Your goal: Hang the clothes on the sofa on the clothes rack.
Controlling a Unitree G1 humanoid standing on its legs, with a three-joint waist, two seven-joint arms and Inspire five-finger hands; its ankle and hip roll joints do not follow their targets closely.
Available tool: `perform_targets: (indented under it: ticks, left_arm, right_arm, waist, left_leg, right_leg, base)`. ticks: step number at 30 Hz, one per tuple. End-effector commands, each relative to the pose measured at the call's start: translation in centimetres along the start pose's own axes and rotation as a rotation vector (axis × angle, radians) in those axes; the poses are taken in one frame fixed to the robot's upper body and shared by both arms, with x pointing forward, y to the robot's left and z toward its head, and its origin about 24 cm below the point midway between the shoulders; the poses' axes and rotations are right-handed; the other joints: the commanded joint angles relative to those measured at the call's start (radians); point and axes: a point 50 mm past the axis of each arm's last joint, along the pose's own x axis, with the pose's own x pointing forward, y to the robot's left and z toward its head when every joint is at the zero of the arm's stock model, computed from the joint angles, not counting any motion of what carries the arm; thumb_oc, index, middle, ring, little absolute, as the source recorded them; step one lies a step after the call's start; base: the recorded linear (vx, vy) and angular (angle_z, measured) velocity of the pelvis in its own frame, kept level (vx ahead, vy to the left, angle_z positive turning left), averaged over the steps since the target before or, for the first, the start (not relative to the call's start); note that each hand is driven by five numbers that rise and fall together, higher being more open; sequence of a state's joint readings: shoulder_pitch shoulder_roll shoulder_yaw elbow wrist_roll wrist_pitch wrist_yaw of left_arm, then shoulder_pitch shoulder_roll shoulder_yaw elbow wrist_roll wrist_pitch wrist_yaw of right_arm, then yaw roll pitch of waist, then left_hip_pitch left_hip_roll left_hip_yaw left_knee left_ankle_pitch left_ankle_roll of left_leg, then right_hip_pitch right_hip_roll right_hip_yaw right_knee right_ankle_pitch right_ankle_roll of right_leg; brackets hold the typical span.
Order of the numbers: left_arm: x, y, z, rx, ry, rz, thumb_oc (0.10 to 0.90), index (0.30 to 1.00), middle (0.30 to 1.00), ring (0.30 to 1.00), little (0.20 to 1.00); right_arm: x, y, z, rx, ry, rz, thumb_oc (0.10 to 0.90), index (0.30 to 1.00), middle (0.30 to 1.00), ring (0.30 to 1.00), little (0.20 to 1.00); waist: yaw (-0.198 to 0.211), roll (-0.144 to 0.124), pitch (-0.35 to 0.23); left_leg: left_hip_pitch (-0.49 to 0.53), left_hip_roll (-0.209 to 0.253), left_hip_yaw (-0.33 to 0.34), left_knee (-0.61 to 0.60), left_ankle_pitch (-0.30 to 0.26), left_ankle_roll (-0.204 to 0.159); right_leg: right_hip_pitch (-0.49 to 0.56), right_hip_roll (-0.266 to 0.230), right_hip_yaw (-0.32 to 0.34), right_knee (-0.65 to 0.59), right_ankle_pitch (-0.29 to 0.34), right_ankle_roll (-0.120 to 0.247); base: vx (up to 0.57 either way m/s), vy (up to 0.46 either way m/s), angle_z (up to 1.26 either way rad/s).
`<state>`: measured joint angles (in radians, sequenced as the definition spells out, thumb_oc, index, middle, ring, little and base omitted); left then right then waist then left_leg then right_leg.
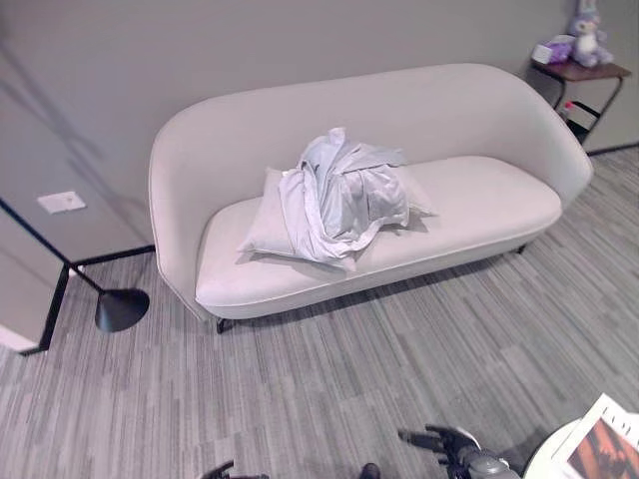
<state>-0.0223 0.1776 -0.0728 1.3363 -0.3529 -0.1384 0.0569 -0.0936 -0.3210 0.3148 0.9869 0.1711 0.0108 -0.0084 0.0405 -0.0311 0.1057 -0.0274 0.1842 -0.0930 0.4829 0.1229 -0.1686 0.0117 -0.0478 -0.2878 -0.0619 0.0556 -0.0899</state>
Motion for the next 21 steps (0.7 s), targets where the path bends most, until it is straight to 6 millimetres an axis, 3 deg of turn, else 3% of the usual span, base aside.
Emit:
perform_targets:
  ticks: [1, 3, 7, 9, 21]
  left_arm:
    - [-0.2, -2.1, 0.1, 0.039, -0.03, -0.033, 0.8, 0.9, 0.9, 0.9, 0.9]
    - [-0.2, -2.2, 0.0, 0.016, -0.032, -0.017, 0.8, 0.9, 0.9, 0.9, 0.9]
    - [-0.3, -2.3, -1.0, -0.03, 0.012, 0.029, 0.8, 0.9, 0.9, 0.9, 0.9]
    - [-0.4, -2.2, -1.2, -0.055, 0.022, 0.047, 0.8, 0.9, 0.9, 0.9, 0.9]
    - [-0.4, -2.2, -1.2, -0.055, 0.022, 0.047, 0.8, 0.9, 0.9, 0.9, 0.9]
  right_arm:
    - [-0.4, -1.0, 2.2, -0.087, -0.136, -0.05, 0.8, 0.9, 0.9, 0.9, 0.9]
    - [-0.6, -1.7, 2.9, -0.055, -0.175, -0.09, 0.8, 0.9, 0.9, 0.9, 0.9]
    - [-0.5, -2.5, 3.7, 0.102, -0.198, -0.218, 0.8, 0.9, 0.9, 0.9, 0.9]
    - [-0.5, -2.5, 4.0, 0.116, -0.206, -0.232, 0.8, 0.9, 0.9, 0.9, 0.9]
    - [-0.5, -2.5, 4.0, 0.116, -0.206, -0.232, 0.8, 0.9, 0.9, 0.9, 0.9]
  waist:
    - [0.009, 0.008, 0.035]
    - [0.015, 0.008, 0.03]
    - [0.052, 0.045, 0.008]
    - [0.062, 0.046, 0.015]
    - [0.062, 0.046, 0.015]
  left_leg:
    - [-0.035, -0.001, 0.147, -0.122, -0.082, 0.102]
    - [-0.074, -0.071, 0.183, -0.226, -0.14, 0.116]
    - [-0.175, -0.089, 0.316, -0.52, 0.017, 0.078]
    - [-0.199, -0.082, 0.332, -0.526, 0.047, 0.083]
    - [-0.199, -0.082, 0.332, -0.526, 0.047, 0.083]
  right_leg:
    - [0.033, -0.119, 0.095, 0.008, -0.034, 0.162]
    - [0.056, -0.126, 0.062, 0.0, -0.048, 0.172]
    - [0.162, -0.091, -0.011, -0.023, -0.116, 0.183]
    - [0.176, -0.094, -0.028, -0.017, -0.117, 0.181]
    - [0.175, -0.094, -0.028, -0.017, -0.116, 0.181]
  base:
    - [0.12, -0.057, 0.16]
    - [0.16, -0.033, 0.24]
    - [0.29, 0.051, 0.99]
    - [0.16, 0.061, 0.31]
    - [0.0, 0.001, 0.05]
